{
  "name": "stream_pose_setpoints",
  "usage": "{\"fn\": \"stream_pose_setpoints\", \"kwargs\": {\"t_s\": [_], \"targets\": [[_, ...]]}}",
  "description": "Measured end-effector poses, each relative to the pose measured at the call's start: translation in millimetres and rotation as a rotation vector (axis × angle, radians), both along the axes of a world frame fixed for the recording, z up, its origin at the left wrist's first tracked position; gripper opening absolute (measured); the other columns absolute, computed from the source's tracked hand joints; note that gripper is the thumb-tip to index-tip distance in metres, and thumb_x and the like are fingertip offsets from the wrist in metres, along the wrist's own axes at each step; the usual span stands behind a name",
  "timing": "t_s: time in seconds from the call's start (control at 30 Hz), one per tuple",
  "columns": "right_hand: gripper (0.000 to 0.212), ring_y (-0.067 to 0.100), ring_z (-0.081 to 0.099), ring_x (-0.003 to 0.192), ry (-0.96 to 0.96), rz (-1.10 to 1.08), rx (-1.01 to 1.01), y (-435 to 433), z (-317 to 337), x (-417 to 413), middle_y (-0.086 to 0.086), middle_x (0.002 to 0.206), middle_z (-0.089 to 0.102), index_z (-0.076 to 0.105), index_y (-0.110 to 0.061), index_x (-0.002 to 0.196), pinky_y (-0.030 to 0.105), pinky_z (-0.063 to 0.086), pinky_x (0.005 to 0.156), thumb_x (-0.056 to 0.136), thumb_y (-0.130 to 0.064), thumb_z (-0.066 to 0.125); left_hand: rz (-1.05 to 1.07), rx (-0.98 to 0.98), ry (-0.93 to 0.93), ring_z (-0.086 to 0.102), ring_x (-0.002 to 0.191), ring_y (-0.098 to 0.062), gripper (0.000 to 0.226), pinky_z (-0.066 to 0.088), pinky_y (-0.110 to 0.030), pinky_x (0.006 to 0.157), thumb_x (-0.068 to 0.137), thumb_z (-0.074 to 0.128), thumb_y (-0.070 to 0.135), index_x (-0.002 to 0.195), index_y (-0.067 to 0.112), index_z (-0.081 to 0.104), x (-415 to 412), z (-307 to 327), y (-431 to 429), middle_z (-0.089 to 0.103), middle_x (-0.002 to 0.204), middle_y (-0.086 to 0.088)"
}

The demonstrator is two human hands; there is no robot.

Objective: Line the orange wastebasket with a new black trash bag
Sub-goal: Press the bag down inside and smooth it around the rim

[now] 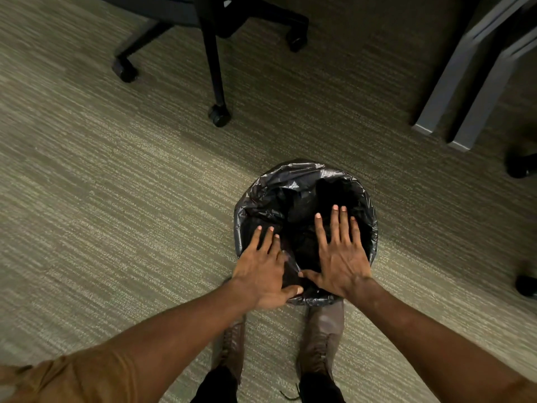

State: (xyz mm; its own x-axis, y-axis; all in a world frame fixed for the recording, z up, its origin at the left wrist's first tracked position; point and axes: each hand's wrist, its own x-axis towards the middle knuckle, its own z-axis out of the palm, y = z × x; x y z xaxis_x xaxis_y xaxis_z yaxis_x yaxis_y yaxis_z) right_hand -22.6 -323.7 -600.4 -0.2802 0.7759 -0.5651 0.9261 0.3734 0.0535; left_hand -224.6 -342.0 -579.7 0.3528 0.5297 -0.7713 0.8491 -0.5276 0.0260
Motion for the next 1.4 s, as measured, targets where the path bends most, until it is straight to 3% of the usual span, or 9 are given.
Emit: {"fn": "stream_pose_setpoints", "kwargs": {"t_s": [0.2,0.3,0.4,0.6,0.83,0.97,1.1,1.23,1.4], "targets": [[0.130,0.050,0.004,0.161,-0.032,-0.023,-0.068,7.4,5.2,1.0,0.038,0.171,0.004,0.002,-0.006,0.169,0.059,0.010,0.130,0.080,-0.095,0.034,0.035,0.002,-0.081,0.018,0.167,-0.041,0.114,0.009,-0.062,0.134,0.095,0.010,0.090,0.158,0.005,0.052,-6.4,6.5,9.4,0.039,0.172,-0.023],[0.088,0.046,0.040,0.147,0.155,-0.012,0.126,15.3,22.8,-5.1,0.031,0.156,0.045,0.043,-0.005,0.155,0.055,0.034,0.117,0.094,-0.069,0.049,0.086,0.314,-0.255,0.054,0.135,-0.033,0.071,0.042,-0.050,0.113,0.108,0.036,0.064,0.135,0.008,0.070,-9.5,16.1,20.2,0.067,0.140,-0.015],[0.054,0.041,0.050,0.131,0.368,0.011,0.381,32.3,33.4,-13.2,0.024,0.142,0.051,0.050,-0.006,0.145,0.051,0.042,0.101,0.103,-0.040,0.053,0.354,0.545,-0.299,0.057,0.121,-0.029,0.048,0.052,-0.044,0.101,0.107,0.054,0.045,0.134,0.006,0.064,-17.8,20.7,40.7,0.063,0.134,-0.013],[0.054,0.042,0.047,0.133,0.366,-0.006,0.424,106.8,40.5,-25.8,0.024,0.148,0.050,0.046,-0.004,0.150,0.056,0.043,0.105,0.104,-0.030,0.057,0.874,0.539,-0.439,0.056,0.125,-0.026,0.057,0.054,-0.037,0.109,0.100,0.074,0.020,0.147,0.000,0.049,-39.7,11.3,77.5,0.056,0.141,-0.015],[0.059,0.038,0.054,0.119,0.267,0.170,0.179,155.3,26.3,-20.0,0.018,0.130,0.055,0.037,-0.008,0.156,0.050,0.052,0.095,0.101,-0.010,0.058,1.044,0.369,-0.568,0.070,0.082,-0.012,0.050,0.060,-0.024,0.071,0.102,0.069,0.003,0.148,0.009,0.051,-49.8,-1.0,83.1,0.069,0.138,-0.010],[0.060,0.037,0.056,0.118,0.269,0.175,0.130,162.3,20.7,-13.6,0.018,0.130,0.050,0.032,-0.012,0.156,0.052,0.057,0.083,0.101,-0.010,0.056,1.002,0.371,-0.564,0.055,0.055,-0.001,0.053,0.041,-0.015,0.042,0.108,0.061,0.005,0.158,0.010,0.043,-50.6,-12.3,75.7,0.074,0.122,-0.015],[0.059,0.039,0.059,0.121,0.292,0.191,0.072,167.4,14.9,-8.5,0.017,0.133,0.052,0.029,-0.014,0.155,0.053,0.056,0.086,0.103,-0.021,0.057,0.982,0.435,-0.565,0.070,0.070,-0.016,0.055,0.058,-0.022,0.055,0.108,0.061,0.008,0.159,0.007,0.040,-48.6,-16.7,71.2,0.073,0.122,-0.013],[0.080,0.043,0.059,0.126,0.316,0.105,0.067,170.0,14.5,-8.2,0.022,0.141,0.053,0.023,-0.011,0.160,0.056,0.051,0.099,0.102,-0.055,0.056,1.000,0.522,-0.619,0.069,0.119,-0.025,0.064,0.059,-0.032,0.095,0.104,0.071,0.032,0.153,0.005,0.040,-50.6,-13.3,61.7,0.061,0.145,-0.014],[0.082,0.040,0.059,0.117,0.403,0.009,0.322,145.2,31.5,0.2,0.023,0.136,0.054,0.026,-0.003,0.160,0.058,0.051,0.098,0.105,-0.061,0.046,1.187,0.556,-0.620,0.065,0.118,-0.024,0.066,0.062,-0.042,0.100,0.098,0.079,0.036,0.147,0.007,0.046,-49.7,-1.0,34.2,0.059,0.137,-0.009]]}}
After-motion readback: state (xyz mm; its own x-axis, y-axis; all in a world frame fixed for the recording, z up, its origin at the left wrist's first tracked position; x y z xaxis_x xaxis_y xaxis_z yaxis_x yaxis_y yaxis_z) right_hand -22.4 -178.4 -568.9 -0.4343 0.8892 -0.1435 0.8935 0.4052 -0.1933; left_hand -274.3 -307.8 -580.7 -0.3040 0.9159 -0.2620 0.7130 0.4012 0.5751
